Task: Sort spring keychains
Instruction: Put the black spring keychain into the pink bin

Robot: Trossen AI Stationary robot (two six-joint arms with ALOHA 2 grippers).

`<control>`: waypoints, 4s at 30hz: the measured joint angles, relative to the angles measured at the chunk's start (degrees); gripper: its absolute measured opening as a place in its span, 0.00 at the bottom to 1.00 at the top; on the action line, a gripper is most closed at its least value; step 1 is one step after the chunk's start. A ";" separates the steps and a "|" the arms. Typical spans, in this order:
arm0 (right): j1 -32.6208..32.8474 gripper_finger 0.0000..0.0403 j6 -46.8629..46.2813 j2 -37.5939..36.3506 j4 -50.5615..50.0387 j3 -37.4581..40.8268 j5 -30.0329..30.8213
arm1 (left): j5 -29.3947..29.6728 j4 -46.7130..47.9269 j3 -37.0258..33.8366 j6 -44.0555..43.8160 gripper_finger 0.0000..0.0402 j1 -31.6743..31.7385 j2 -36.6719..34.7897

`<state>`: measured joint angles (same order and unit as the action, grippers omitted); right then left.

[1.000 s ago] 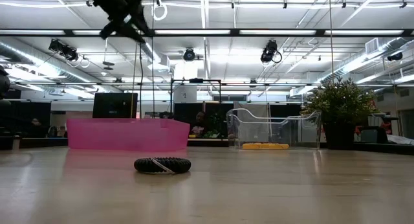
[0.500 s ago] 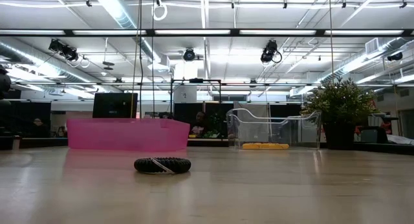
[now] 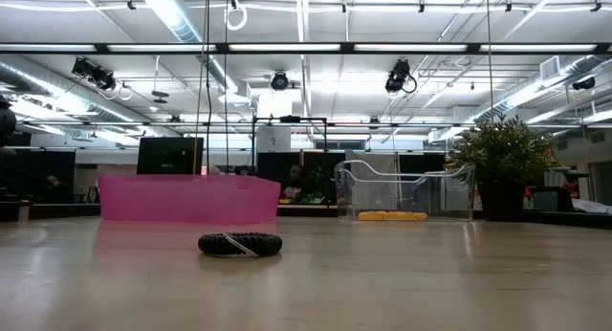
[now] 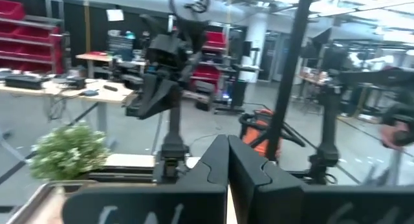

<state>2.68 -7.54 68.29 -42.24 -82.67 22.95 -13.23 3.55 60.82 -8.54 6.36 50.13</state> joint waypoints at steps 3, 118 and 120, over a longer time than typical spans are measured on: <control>0.00 0.00 -0.04 0.00 -0.02 0.00 -0.02 | 0.04 -0.45 0.00 0.23 0.00 -2.33 0.32; -0.02 0.02 0.53 0.00 -8.90 -0.02 -1.52 | 20.96 43.00 28.74 -12.13 0.49 -26.27 69.57; -0.02 0.02 0.54 0.00 -8.87 -0.02 -1.52 | 20.10 43.25 28.68 -12.18 0.49 -26.46 70.47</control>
<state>2.66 -6.99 68.29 -51.11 -82.70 21.43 6.87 46.80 89.49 -20.72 -20.09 120.60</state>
